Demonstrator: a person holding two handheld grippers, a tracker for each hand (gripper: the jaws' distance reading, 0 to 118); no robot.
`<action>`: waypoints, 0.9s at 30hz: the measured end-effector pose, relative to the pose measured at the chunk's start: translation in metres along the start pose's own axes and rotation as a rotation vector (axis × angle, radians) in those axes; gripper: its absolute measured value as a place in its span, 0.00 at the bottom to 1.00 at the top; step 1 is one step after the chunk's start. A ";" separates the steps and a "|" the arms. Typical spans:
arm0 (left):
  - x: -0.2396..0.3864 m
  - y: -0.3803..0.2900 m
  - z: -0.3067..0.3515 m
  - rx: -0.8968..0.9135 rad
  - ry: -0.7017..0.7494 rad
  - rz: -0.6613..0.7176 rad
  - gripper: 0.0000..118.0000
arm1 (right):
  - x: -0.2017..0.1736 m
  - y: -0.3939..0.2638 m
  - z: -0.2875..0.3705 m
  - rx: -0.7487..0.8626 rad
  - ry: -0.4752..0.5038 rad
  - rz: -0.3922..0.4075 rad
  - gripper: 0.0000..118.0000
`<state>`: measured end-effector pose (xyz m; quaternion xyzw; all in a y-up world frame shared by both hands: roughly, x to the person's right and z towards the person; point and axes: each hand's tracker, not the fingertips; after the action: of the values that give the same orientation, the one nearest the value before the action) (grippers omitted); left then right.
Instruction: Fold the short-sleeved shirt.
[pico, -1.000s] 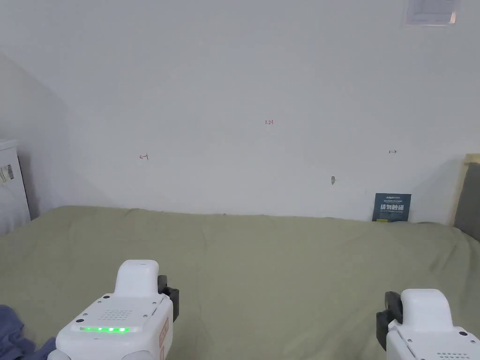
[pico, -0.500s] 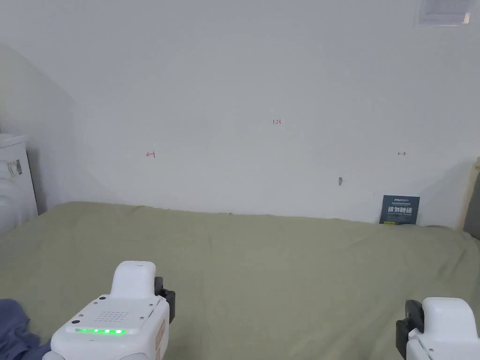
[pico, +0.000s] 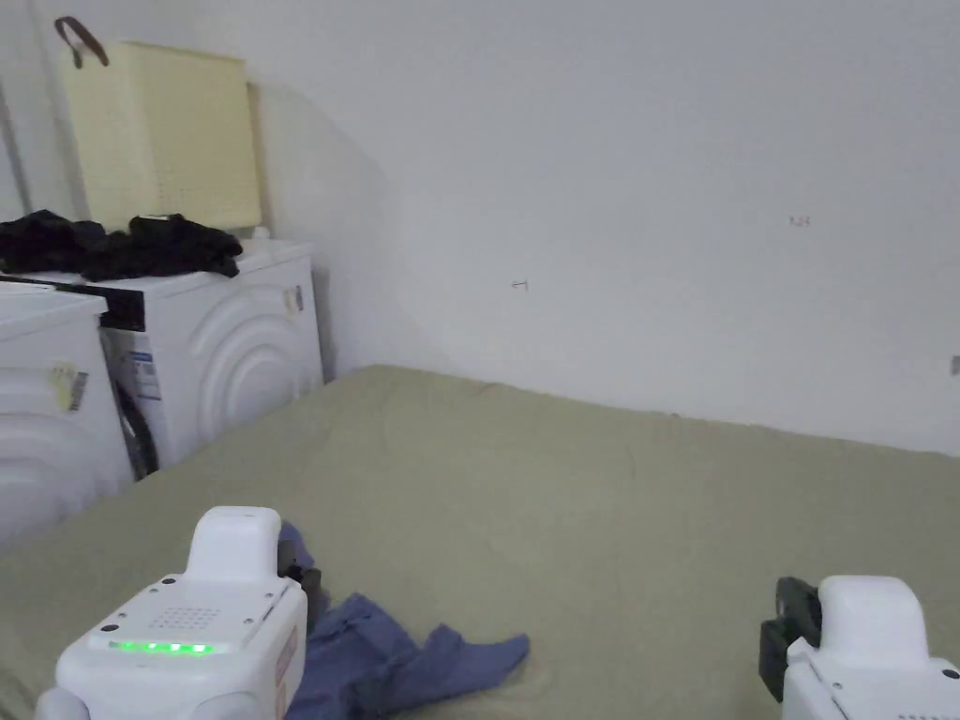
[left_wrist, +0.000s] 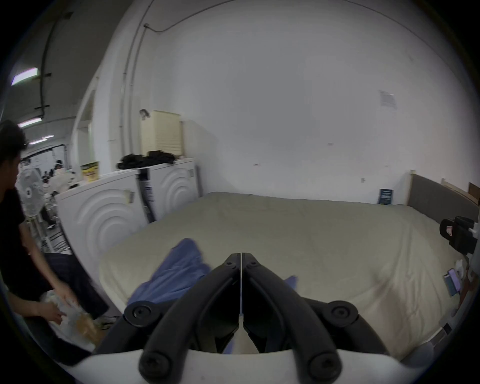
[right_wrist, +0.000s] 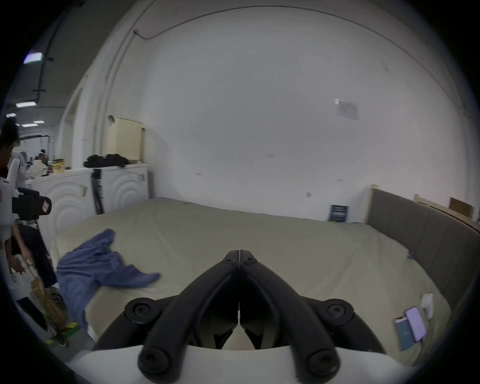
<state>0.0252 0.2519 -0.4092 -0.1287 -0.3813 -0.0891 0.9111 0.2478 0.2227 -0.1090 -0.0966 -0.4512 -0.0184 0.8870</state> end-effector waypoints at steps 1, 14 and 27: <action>-0.014 -0.003 0.004 -0.007 0.035 0.003 0.00 | -0.012 0.001 -0.005 0.001 0.028 0.000 0.00; -0.101 -0.028 0.027 -0.064 0.209 0.046 0.00 | -0.075 -0.003 -0.024 -0.014 0.179 -0.003 0.00; -0.076 -0.039 -0.063 -0.199 0.086 0.069 0.00 | -0.071 -0.023 -0.042 -0.096 0.159 0.018 0.00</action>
<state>0.0050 0.2010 -0.5001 -0.2275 -0.3262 -0.1003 0.9120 0.2363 0.1887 -0.1871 -0.1414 -0.3769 -0.0399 0.9145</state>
